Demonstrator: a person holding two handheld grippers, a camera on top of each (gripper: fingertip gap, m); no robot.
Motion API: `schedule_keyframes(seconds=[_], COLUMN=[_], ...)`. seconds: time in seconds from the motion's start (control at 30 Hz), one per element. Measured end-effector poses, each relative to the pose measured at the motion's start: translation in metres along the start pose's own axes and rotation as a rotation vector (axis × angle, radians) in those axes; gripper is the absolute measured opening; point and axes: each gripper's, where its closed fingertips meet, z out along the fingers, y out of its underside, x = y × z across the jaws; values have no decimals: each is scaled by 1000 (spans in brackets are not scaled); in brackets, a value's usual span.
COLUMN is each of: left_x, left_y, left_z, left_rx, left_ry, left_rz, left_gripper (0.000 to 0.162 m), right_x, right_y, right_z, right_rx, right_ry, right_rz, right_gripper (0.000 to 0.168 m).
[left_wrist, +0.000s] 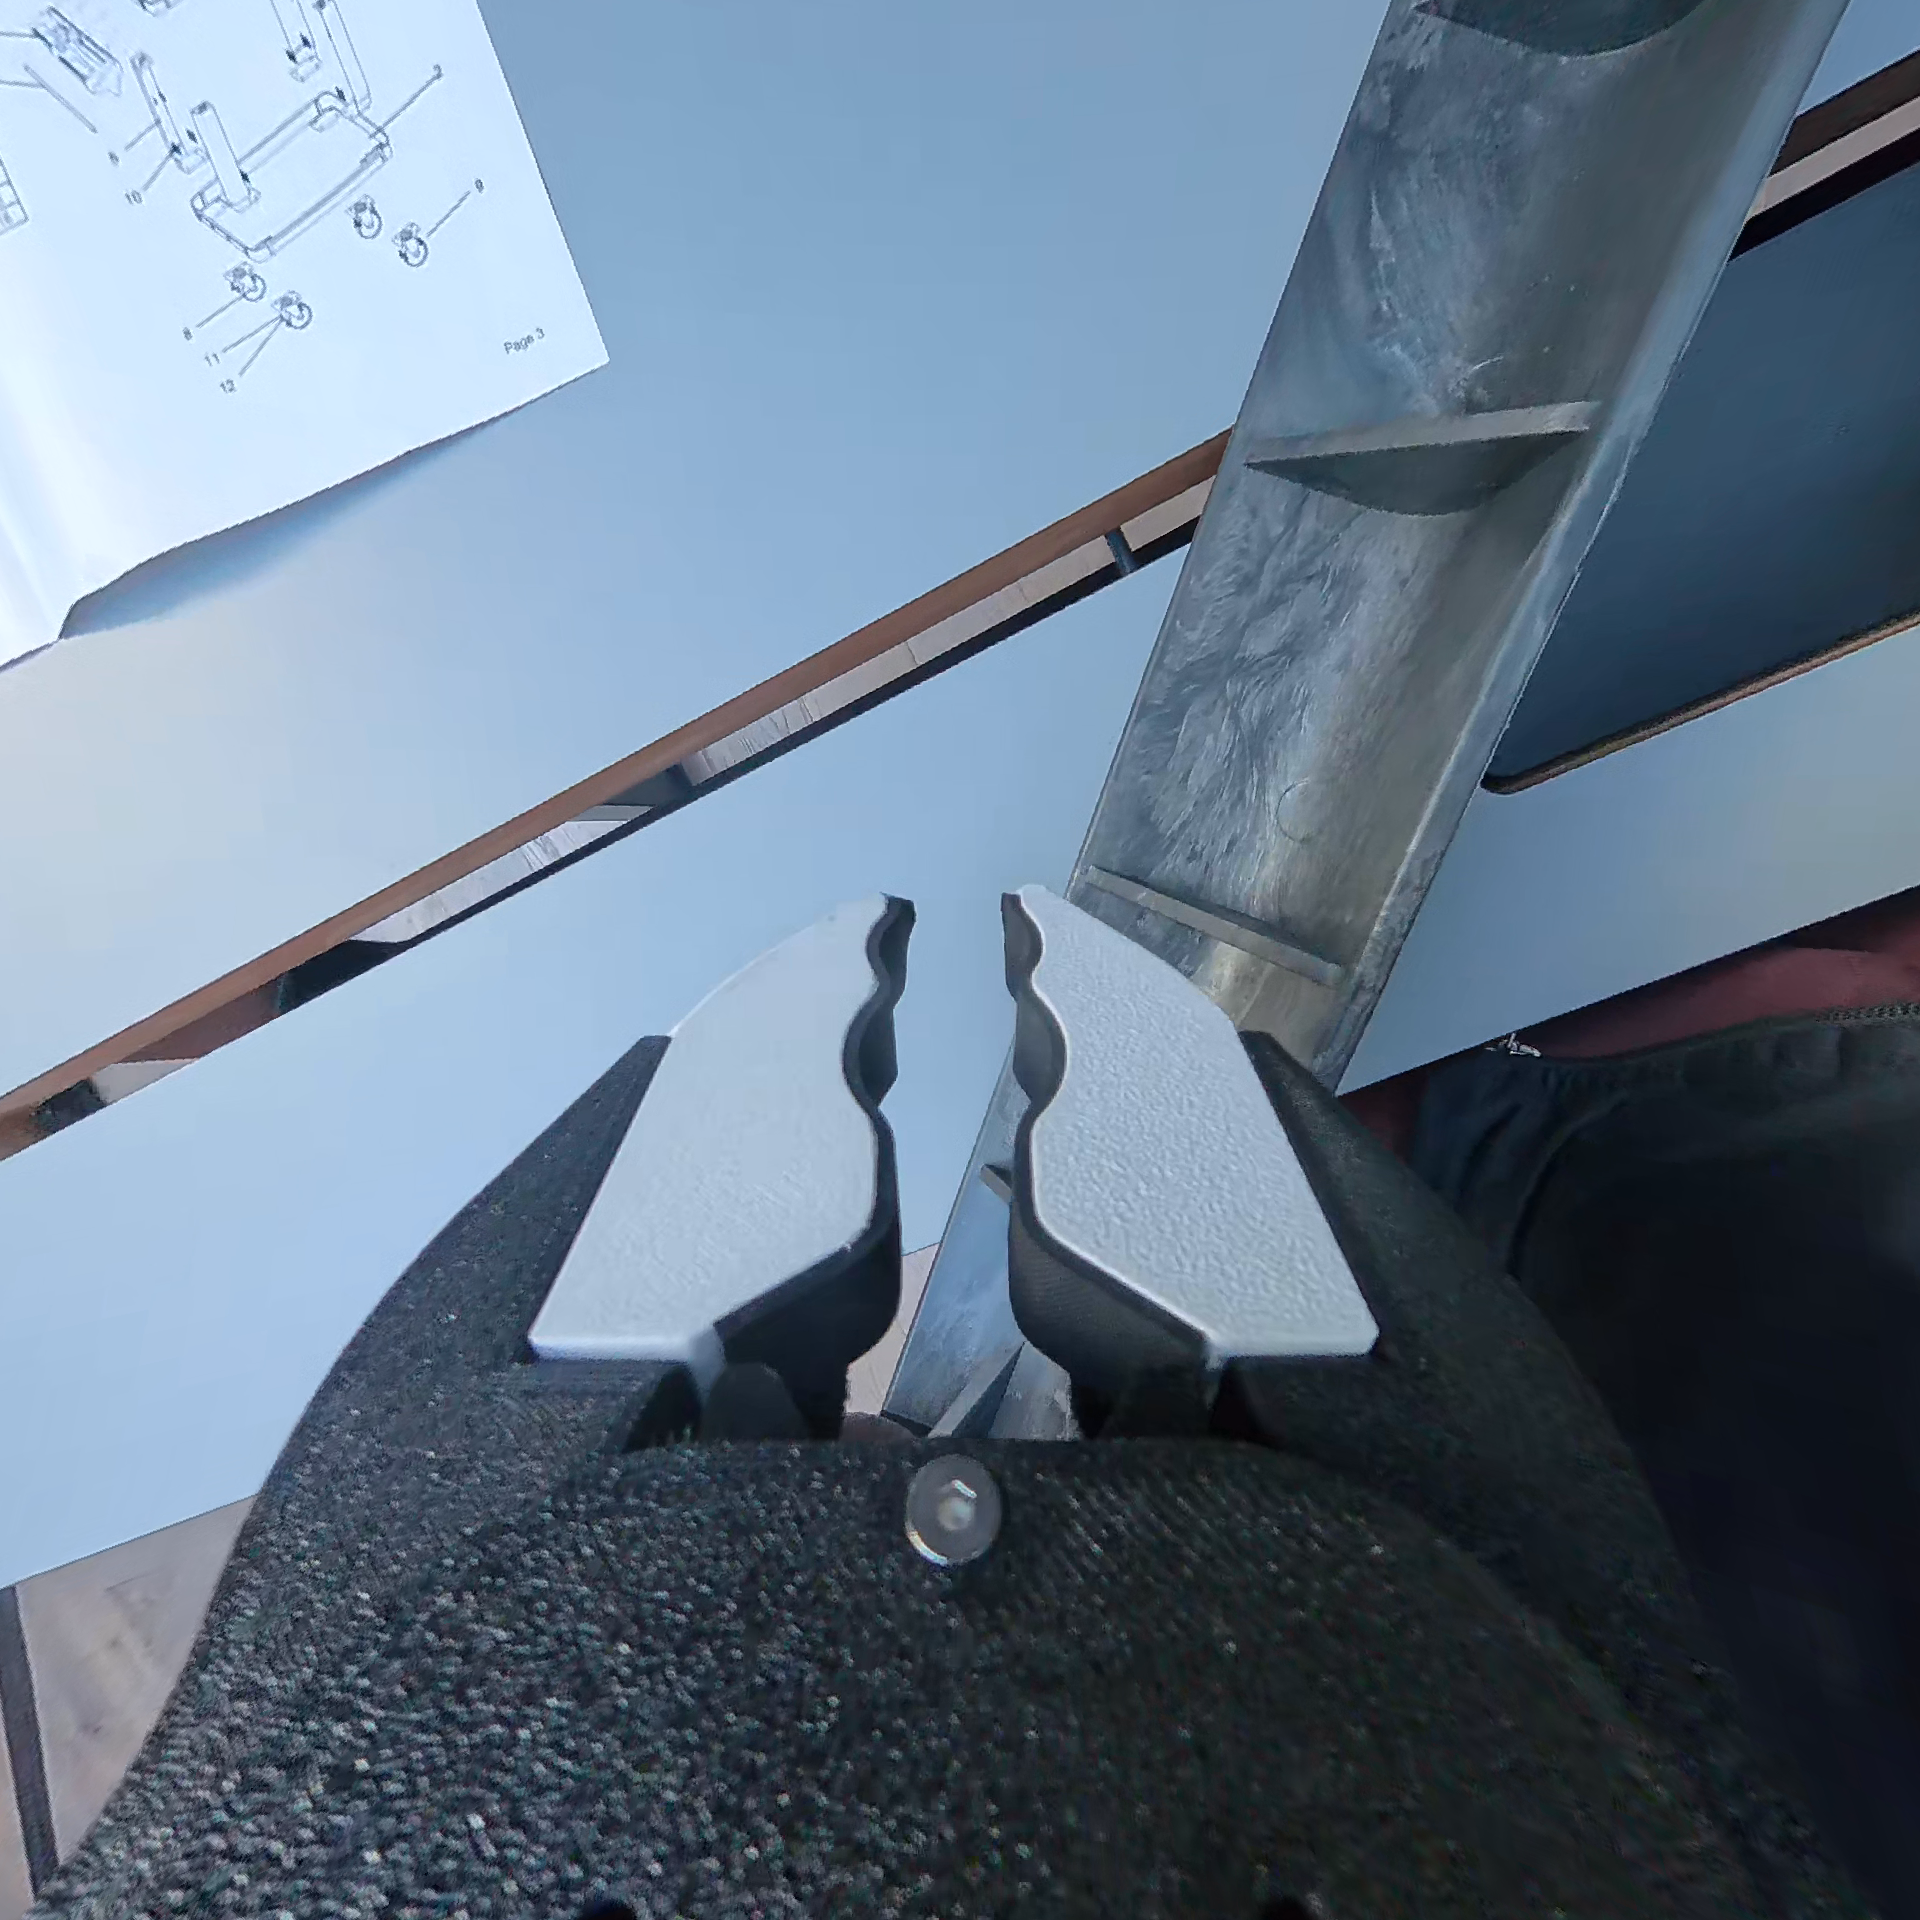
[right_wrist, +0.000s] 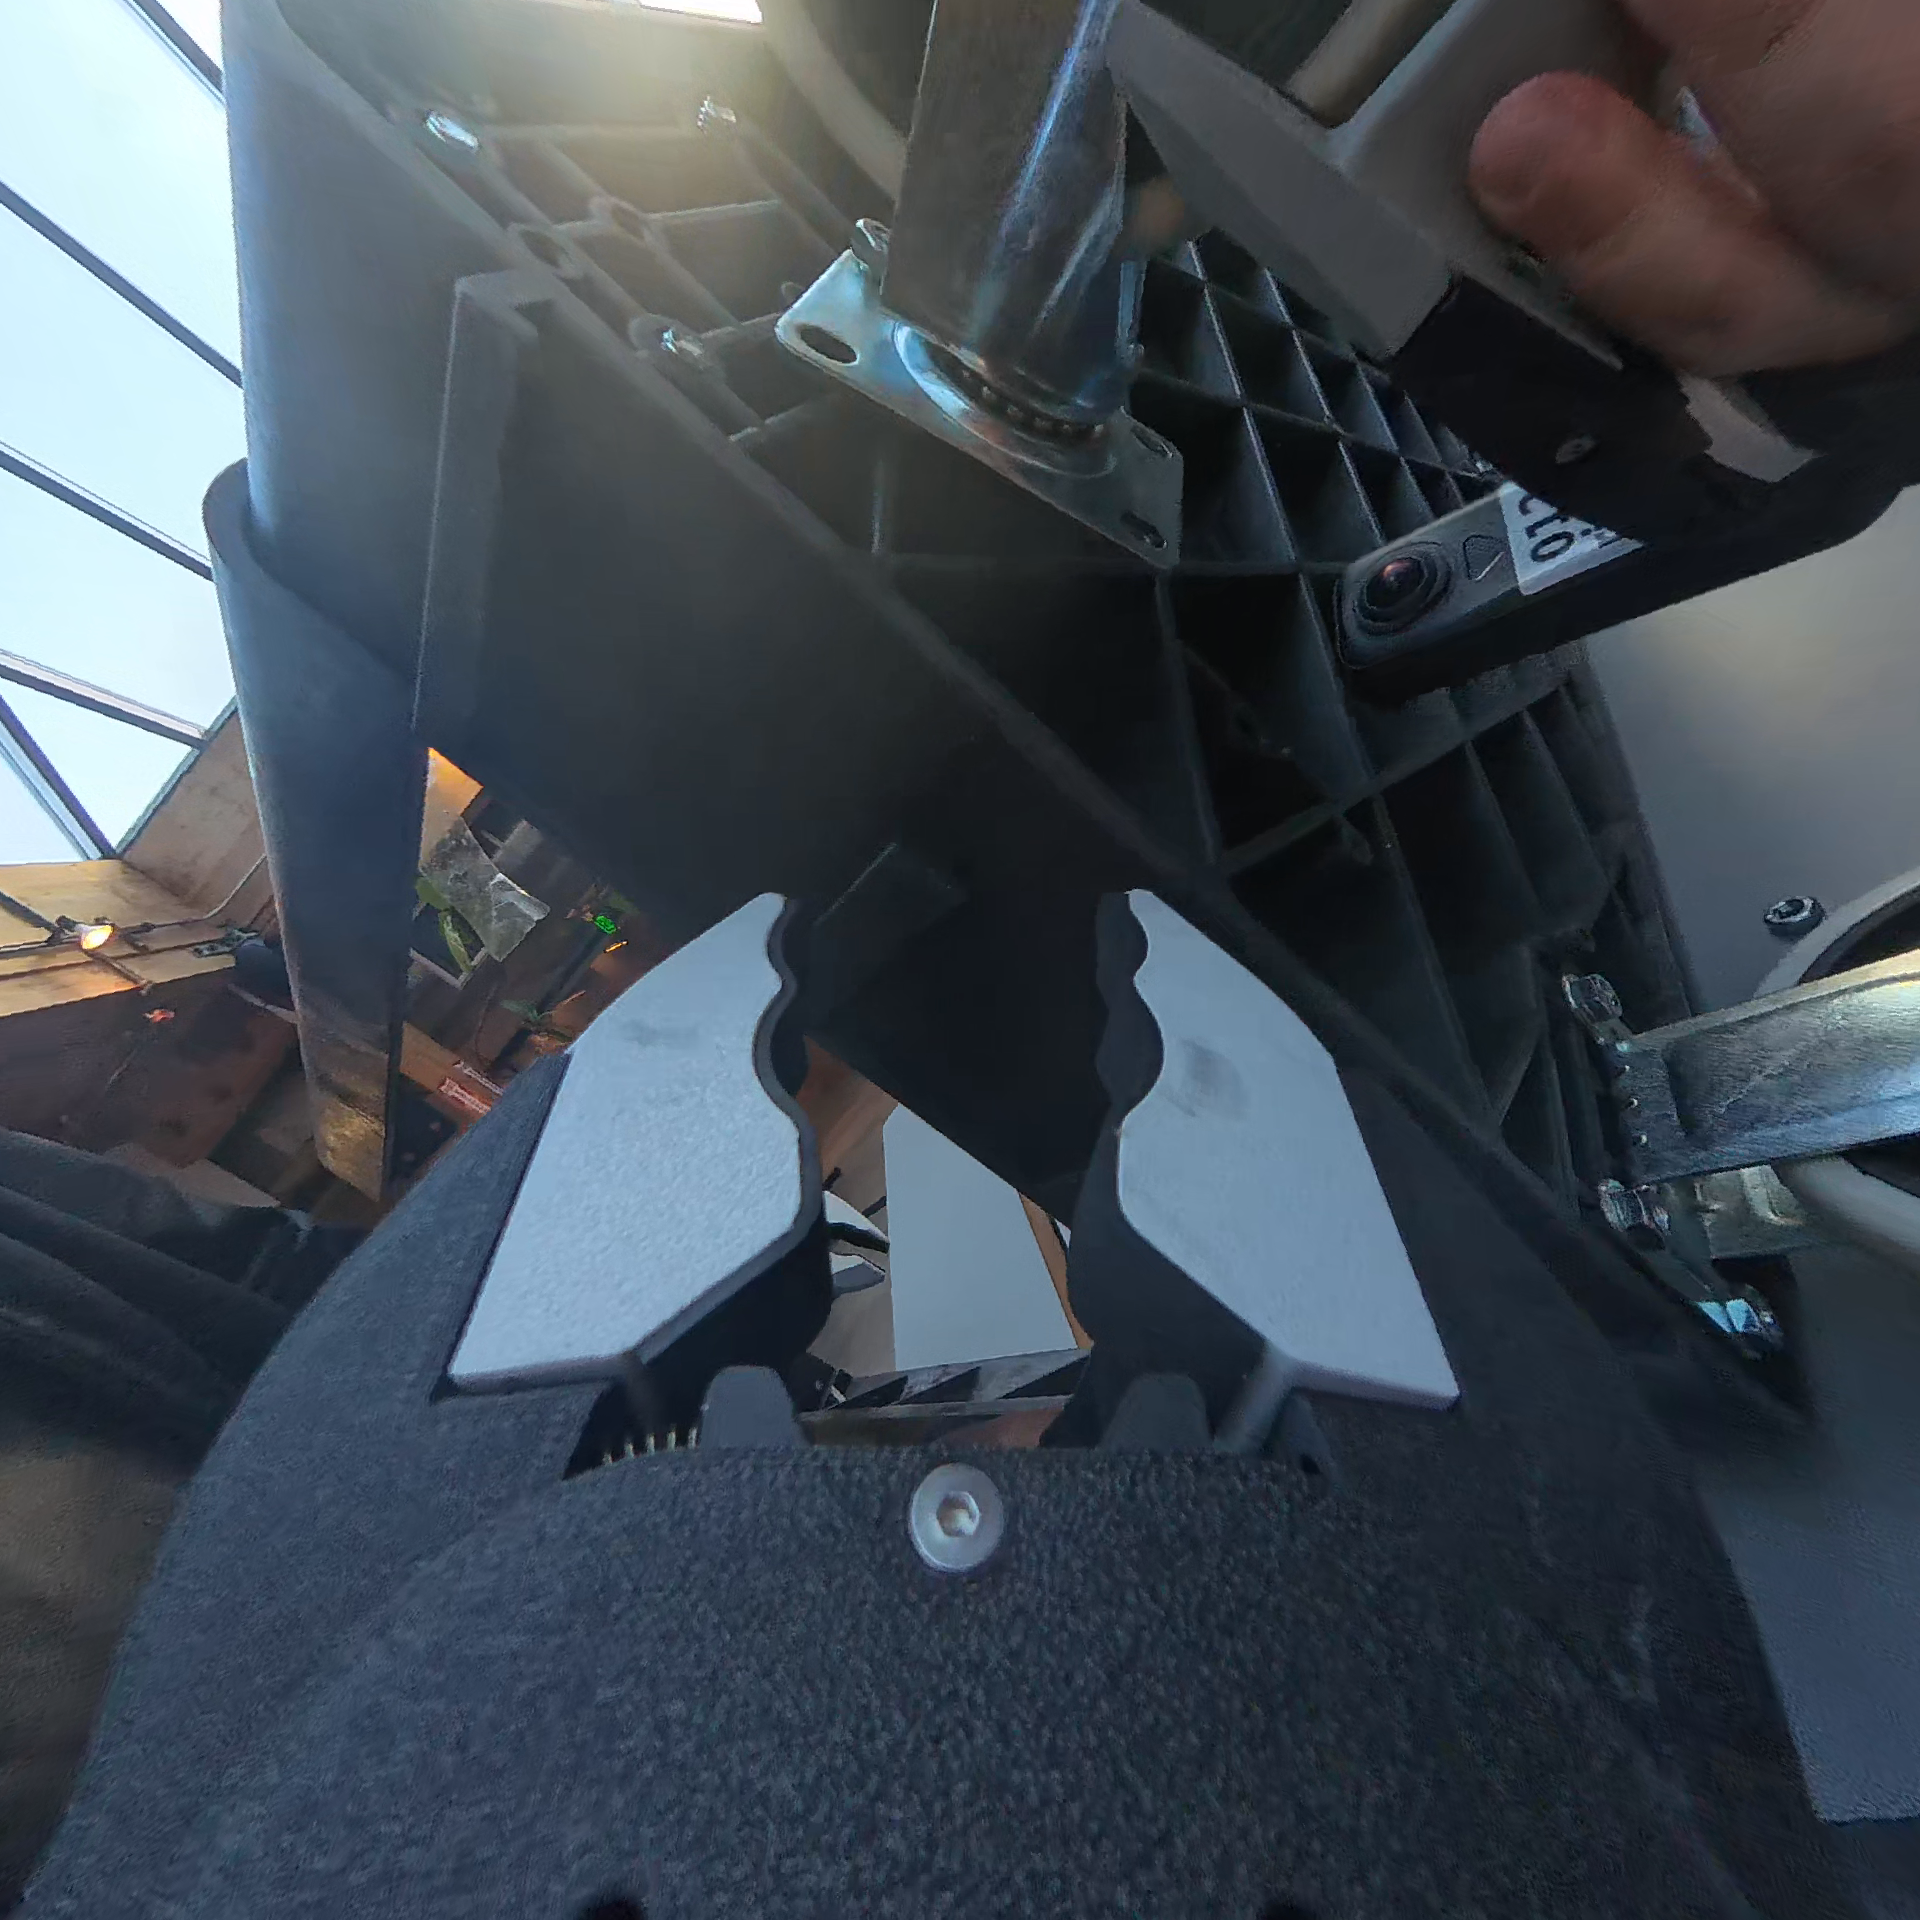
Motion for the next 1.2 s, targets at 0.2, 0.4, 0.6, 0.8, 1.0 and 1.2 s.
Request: schedule_keyframes(seconds=[0.2,0.4,0.6,0.8,1.0,1.2], left_x=[2,5,8,13,15,20], left_y=[0,7,8,11,18,22], left_z=[1,1,0,-7,-13,-13], left_rx=[9,4,-6,-33,-63,-90], left_ry=[6,12,17,24,14,23], left_rz=[-2,-1,5,44,44,58], left_gripper=[18,18,18,18,18,18], right_x=[6,16,36,45,49,34], right_y=[-13,-26,-41,-60,-56,-63], right_z=[-7,-12,8,41,70,84], right_rx=[33,48,-22,-63,-126,-83], right_ry=[35,54,-26,-260,-419,-601], right_rz=[-23,-37,-50,-139,-167,-139], right_gripper=[58,59,58,53,58,56])
